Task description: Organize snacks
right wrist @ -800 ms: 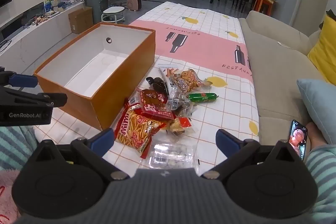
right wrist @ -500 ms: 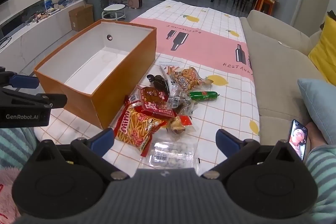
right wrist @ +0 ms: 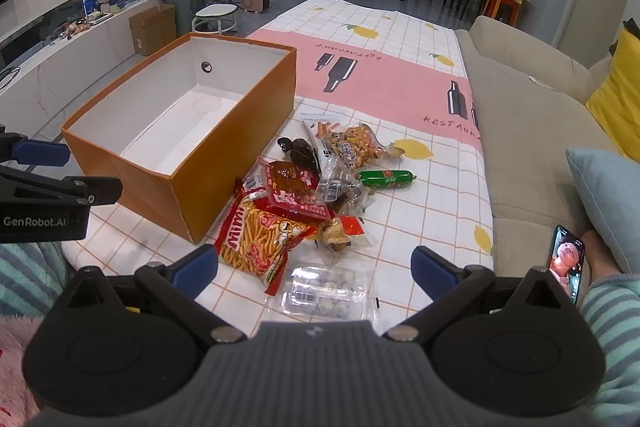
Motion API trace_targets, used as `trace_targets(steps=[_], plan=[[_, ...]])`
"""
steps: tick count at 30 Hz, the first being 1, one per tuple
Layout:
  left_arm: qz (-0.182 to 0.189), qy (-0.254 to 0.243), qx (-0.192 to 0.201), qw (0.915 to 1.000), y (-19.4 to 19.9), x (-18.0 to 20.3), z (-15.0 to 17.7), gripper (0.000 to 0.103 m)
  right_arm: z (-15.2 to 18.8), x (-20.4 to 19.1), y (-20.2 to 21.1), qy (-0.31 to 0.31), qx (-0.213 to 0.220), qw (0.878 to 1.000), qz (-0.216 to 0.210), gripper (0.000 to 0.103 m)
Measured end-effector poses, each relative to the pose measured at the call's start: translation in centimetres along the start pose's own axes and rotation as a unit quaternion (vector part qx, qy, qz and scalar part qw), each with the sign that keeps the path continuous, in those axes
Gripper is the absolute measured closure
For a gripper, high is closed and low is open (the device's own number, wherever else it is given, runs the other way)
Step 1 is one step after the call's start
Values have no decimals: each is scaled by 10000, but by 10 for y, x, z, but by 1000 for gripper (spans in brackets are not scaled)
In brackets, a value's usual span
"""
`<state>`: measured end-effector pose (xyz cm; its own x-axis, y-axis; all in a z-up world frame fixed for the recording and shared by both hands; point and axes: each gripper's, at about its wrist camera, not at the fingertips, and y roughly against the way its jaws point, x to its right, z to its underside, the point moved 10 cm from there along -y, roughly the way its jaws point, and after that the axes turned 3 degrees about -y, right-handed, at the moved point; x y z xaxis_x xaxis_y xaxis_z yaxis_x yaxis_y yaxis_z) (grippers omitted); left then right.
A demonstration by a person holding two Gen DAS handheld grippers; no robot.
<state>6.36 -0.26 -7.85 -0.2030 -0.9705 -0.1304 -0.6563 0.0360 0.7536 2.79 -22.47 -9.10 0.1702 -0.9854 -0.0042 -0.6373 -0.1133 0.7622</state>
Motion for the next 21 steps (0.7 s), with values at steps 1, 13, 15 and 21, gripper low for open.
trace_targets(steps=[1, 13, 15, 21], plan=[[-6, -1, -1, 10000, 0, 0, 0, 21, 0, 0, 0, 1, -7, 10000, 2, 4], [22, 34, -45, 10000, 0, -1, 2, 21, 1, 1, -3, -13, -54, 10000, 31, 4], [29, 38, -64, 10000, -1, -1, 2, 21, 2, 1, -3, -21, -67, 10000, 37, 4], [47, 48, -101, 9999, -1, -1, 3, 21, 3, 2, -5, -31, -105, 9999, 64, 4]])
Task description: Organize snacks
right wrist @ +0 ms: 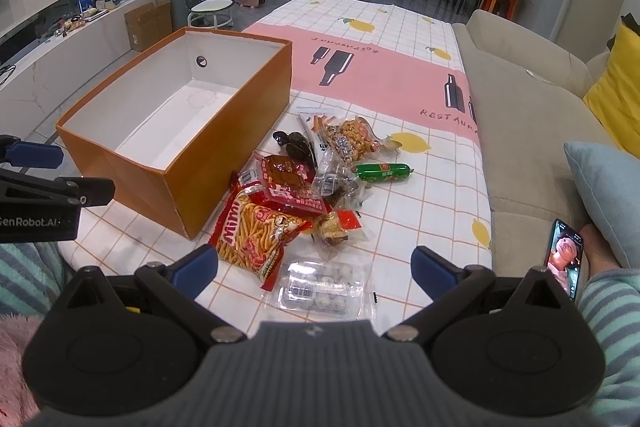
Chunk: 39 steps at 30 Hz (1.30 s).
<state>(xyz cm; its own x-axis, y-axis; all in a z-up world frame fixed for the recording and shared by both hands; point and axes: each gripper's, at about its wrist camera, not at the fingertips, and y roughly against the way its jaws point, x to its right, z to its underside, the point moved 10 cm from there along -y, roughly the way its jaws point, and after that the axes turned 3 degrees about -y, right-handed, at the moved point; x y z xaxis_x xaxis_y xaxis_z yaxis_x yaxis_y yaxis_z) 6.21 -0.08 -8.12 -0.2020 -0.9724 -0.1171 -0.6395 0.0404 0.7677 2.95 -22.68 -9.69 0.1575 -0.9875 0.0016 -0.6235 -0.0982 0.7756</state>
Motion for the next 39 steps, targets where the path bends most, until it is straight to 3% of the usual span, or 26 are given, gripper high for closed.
trace_targets(steps=[27, 39], plan=[[10, 5, -13, 10000, 0, 0, 1, 21, -3, -2, 1, 56, 45, 10000, 27, 4], [119, 66, -36, 9999, -1, 0, 3, 21, -11, -8, 4, 296, 267, 9992, 14, 4]])
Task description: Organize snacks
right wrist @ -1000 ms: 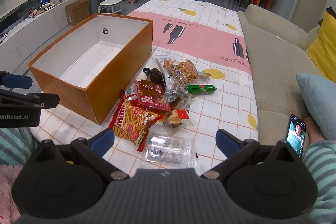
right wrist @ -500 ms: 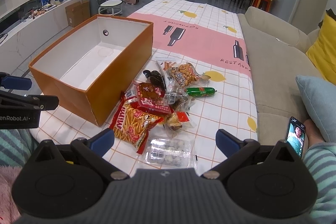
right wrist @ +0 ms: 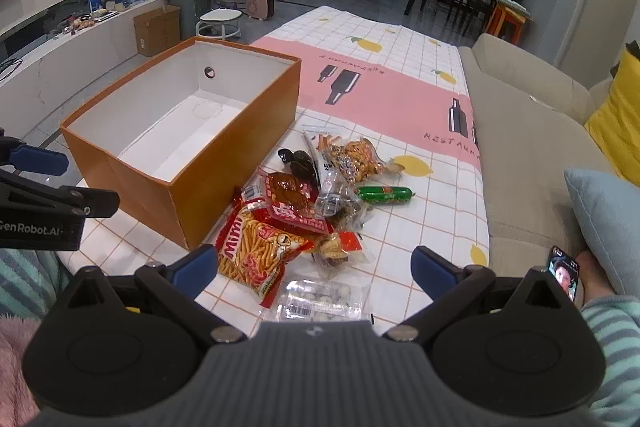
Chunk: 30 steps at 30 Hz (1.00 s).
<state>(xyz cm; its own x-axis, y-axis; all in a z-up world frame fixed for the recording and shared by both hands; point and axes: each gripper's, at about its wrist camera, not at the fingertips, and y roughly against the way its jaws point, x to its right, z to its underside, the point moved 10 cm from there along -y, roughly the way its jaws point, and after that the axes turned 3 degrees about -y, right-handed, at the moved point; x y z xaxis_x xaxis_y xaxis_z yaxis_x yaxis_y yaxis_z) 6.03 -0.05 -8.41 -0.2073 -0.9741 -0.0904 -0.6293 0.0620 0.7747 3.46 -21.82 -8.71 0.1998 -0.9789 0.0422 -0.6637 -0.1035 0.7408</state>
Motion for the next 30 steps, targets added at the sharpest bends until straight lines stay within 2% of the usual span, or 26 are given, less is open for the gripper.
trace_targets(steps=[11, 16, 18, 23, 26, 28, 30], plan=[[191, 85, -66, 9998, -2, 4, 1, 24, -3, -3, -2, 135, 112, 9998, -7, 4], [512, 218, -156, 9983, -10, 12, 1, 30, -2, -1, -2, 408, 715, 9965, -169, 4], [711, 201, -245, 9970, -14, 20, 2, 35, 3, 5, -10, 487, 730, 9961, -102, 4], [1199, 244, -446, 9915, -29, 44, 7, 35, 23, 24, -38, 195, 402, 9987, -251, 5], [1372, 237, -522, 9889, -40, 57, 5, 35, 36, 30, -56, 75, 98, 9995, -277, 18], [1414, 261, -589, 9879, -46, 64, 2, 34, 45, 31, -69, 133, -124, 9995, -269, 19], [1453, 339, -635, 9868, -53, 70, -2, 26, 53, 32, -82, 149, -349, 9989, -291, 19]])
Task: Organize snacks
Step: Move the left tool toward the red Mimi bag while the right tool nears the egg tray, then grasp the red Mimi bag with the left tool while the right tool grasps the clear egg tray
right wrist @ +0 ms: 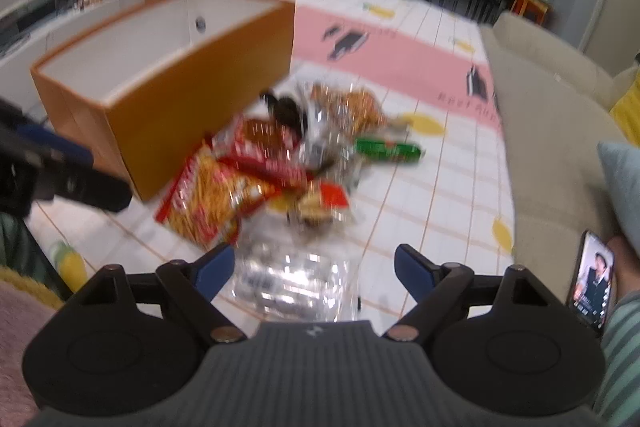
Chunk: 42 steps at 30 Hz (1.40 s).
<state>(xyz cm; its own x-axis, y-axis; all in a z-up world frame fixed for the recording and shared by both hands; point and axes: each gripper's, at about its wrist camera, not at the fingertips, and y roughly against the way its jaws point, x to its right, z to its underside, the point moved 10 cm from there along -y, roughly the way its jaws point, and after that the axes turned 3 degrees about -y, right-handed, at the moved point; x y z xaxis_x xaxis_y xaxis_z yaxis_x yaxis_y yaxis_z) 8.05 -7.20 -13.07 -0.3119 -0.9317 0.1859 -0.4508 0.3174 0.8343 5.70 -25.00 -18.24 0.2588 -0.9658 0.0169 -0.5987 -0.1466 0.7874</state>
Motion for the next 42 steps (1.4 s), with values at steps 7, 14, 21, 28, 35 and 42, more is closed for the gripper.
trace_targets(steps=[7, 14, 21, 28, 35, 42], plan=[[-305, -78, -283, 9991, -39, 10, -4, 23, 17, -5, -33, -262, -566, 9974, -374, 9], [-827, -405, -449, 9947, -70, 11, -4, 23, 28, -13, -52, -100, -890, 9951, -427, 7], [-890, -417, -660, 9930, -86, 6, 4, 30, 37, 0, -59, -273, -1181, 9923, -263, 12], [-755, -322, -612, 9947, -90, 3, 5, 33, 41, -1, -63, -284, -1294, 9907, -320, 21], [-871, -130, -550, 9946, -97, 0, 5, 15, 41, -5, -66, -244, -1255, 9912, -337, 10], [-879, 128, -336, 9955, -101, -5, 6, 10, 37, -2, -67, -326, -1127, 9927, -282, 18]])
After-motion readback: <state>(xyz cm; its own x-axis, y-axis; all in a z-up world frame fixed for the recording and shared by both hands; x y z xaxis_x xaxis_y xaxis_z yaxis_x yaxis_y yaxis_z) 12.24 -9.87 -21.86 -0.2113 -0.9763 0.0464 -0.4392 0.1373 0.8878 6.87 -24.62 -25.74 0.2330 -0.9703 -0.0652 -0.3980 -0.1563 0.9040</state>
